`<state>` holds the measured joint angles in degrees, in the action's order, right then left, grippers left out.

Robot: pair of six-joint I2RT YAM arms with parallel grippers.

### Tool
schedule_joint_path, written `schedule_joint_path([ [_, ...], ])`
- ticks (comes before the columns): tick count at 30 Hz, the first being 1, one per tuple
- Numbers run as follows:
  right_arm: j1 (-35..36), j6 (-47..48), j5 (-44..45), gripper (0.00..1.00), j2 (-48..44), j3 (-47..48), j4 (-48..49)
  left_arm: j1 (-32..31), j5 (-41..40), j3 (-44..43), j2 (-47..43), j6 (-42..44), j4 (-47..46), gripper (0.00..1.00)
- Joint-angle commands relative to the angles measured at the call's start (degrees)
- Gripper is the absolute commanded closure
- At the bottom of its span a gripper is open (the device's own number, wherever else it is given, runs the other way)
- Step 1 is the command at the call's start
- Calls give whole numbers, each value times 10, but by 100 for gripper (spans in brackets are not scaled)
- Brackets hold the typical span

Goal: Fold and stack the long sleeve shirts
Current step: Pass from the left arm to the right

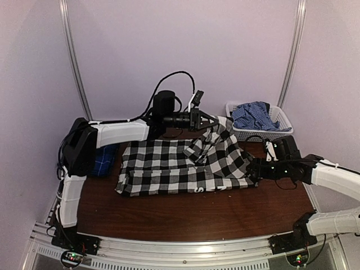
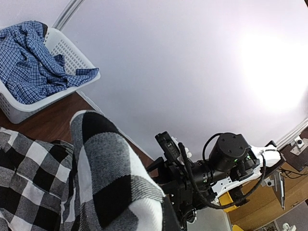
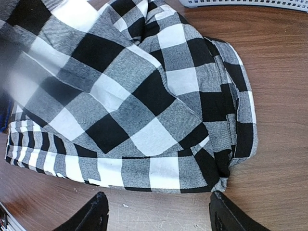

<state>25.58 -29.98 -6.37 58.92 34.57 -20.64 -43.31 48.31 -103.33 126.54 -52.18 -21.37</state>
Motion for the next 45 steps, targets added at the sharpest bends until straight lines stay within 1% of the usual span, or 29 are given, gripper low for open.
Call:
schedule_joint_path([
  [1,-4,-2,-44,27,-5,-11,55,-1,29,-10,26,-40,-39,100],
  [5,-4,-6,-122,24,5,-28,134,-4,32,7,32,-53,-60,100],
  [7,-4,-6,-148,21,9,-33,180,-6,38,14,34,-57,-69,100],
  [13,-4,9,-178,15,46,-4,254,-12,55,33,30,-59,-77,100],
  [18,-5,22,-197,8,82,30,296,-13,66,55,18,-51,-79,100],
  [23,-12,19,-239,6,120,55,334,-13,79,68,12,-43,-80,100],
  [26,-21,11,-259,6,141,60,353,-13,87,74,8,-43,-91,100],
  [29,-36,-10,-290,7,157,49,395,-13,94,80,6,-44,-99,100],
  [32,-41,-26,-321,10,172,42,428,-13,97,84,6,-46,-108,100],
  [40,-44,-45,-350,16,202,33,466,-13,100,87,8,-52,-124,100],
  [43,-47,-55,-363,21,208,28,485,-13,101,84,10,-53,-126,100],
  [45,-49,-61,-369,26,213,28,496,-13,102,83,12,-53,-126,100],
])
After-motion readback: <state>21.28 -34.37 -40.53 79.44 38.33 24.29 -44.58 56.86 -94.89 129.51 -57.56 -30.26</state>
